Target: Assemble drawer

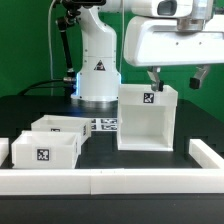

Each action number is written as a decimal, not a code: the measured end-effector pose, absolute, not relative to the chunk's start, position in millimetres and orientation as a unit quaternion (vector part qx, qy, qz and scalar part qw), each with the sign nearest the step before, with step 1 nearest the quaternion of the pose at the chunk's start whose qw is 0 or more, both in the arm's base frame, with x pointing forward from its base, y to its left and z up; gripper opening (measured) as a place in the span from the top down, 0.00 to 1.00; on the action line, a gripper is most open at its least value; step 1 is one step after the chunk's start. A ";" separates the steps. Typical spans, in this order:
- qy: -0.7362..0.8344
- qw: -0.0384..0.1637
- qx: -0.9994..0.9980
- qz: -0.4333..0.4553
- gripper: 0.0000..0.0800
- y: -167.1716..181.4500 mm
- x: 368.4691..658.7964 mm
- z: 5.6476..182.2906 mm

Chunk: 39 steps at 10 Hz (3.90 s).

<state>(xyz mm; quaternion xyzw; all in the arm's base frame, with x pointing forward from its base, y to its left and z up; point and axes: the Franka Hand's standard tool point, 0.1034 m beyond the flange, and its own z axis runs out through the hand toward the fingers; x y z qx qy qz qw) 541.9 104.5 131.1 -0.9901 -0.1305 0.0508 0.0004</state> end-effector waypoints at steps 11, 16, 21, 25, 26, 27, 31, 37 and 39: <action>0.007 0.008 -0.999 0.037 0.19 105.0 474.2 135.6; 0.014 0.017 -0.999 0.046 0.19 110.5 449.9 109.4; 0.012 0.017 -0.998 0.057 0.52 112.7 446.0 98.2; 0.011 0.017 -0.998 0.057 0.95 112.7 445.9 97.9; 0.011 0.017 -0.998 0.057 0.95 112.6 445.9 97.9; 0.011 0.017 -0.998 0.057 0.95 112.6 445.9 97.9; 0.006 0.017 -0.998 0.056 0.95 111.8 447.9 97.9; -0.021 0.029 -0.999 0.023 0.95 101.4 521.1 98.3; -0.028 0.034 -0.999 0.006 0.95 102.4 549.0 98.7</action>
Offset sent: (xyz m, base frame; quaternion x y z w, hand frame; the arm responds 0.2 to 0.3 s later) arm 0.0000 0.0000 0.0000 0.0000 0.0000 0.1938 0.9810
